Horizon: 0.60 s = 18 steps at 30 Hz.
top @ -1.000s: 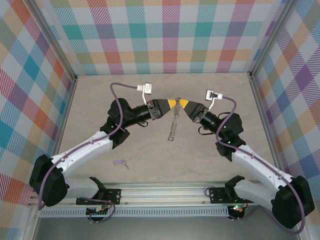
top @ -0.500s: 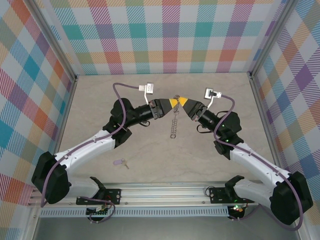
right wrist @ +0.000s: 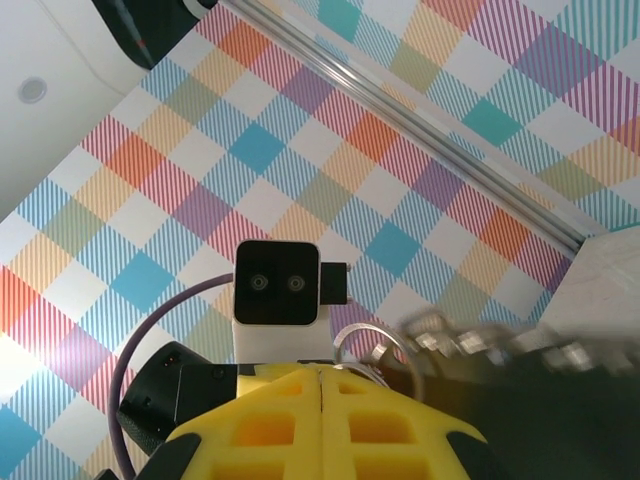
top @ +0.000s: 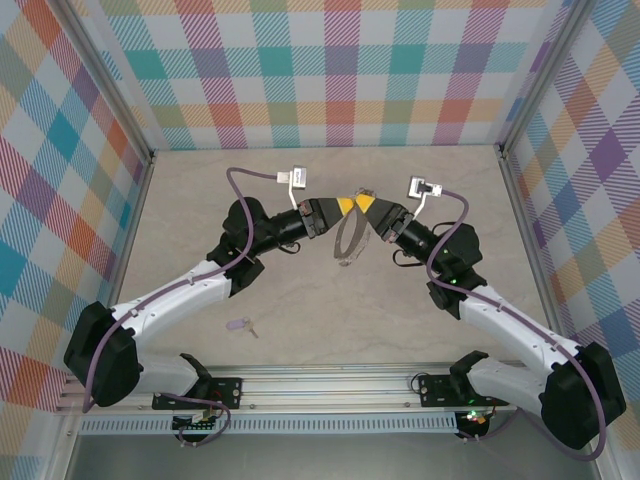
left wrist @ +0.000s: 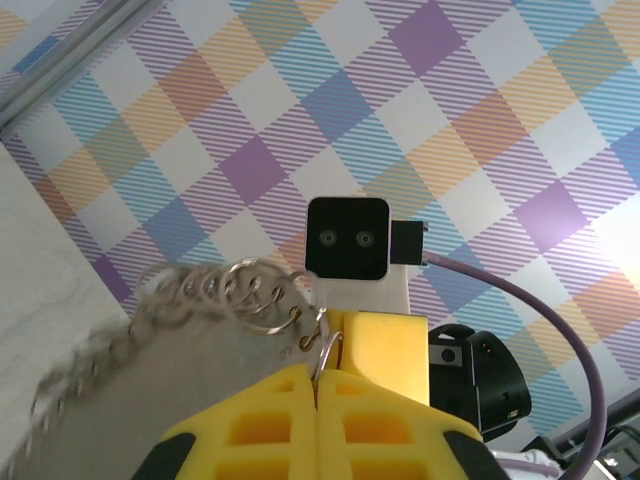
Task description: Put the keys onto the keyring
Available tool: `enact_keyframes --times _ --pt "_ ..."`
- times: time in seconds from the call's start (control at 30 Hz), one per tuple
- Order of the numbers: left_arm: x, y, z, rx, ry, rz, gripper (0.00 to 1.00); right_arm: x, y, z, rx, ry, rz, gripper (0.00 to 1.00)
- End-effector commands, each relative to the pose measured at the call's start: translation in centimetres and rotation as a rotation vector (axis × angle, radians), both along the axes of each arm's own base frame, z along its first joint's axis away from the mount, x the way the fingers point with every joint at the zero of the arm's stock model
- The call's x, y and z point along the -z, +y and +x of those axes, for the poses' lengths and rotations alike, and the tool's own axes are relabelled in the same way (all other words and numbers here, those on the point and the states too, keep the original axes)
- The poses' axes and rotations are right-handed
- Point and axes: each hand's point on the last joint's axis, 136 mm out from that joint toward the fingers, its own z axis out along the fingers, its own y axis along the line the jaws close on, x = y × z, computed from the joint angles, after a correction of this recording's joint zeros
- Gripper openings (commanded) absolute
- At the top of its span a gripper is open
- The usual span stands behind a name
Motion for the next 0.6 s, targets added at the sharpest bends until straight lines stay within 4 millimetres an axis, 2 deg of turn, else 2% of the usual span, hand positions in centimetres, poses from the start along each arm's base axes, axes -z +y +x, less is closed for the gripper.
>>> enact_keyframes --times 0.0,0.1,0.13,0.2,0.23,0.37,0.57 --pt "0.2 -0.4 -1.0 0.027 -0.038 0.006 0.0 -0.7 -0.1 -0.5 -0.007 -0.021 0.018 0.04" --pt "1.2 -0.5 -0.9 0.019 -0.05 0.058 0.0 1.0 -0.8 -0.4 0.043 0.04 -0.039 0.61" --pt "1.7 -0.6 -0.9 0.019 -0.053 0.084 0.0 1.9 -1.3 -0.4 0.07 0.065 -0.072 0.76" --pt "2.4 -0.6 -1.0 0.022 -0.069 0.13 0.0 3.8 -2.2 -0.5 0.122 0.122 -0.155 0.96" --pt "2.7 -0.6 -1.0 0.023 -0.08 0.153 0.0 4.8 -2.8 -0.6 0.146 0.148 -0.198 1.0" --pt "3.9 -0.5 -1.5 0.037 -0.125 0.25 0.0 8.7 -5.1 -0.9 0.244 0.269 -0.368 1.0" --pt "5.7 0.2 -1.6 0.032 -0.2 0.432 0.0 14.9 -8.5 -0.2 0.408 0.417 -0.645 1.0"
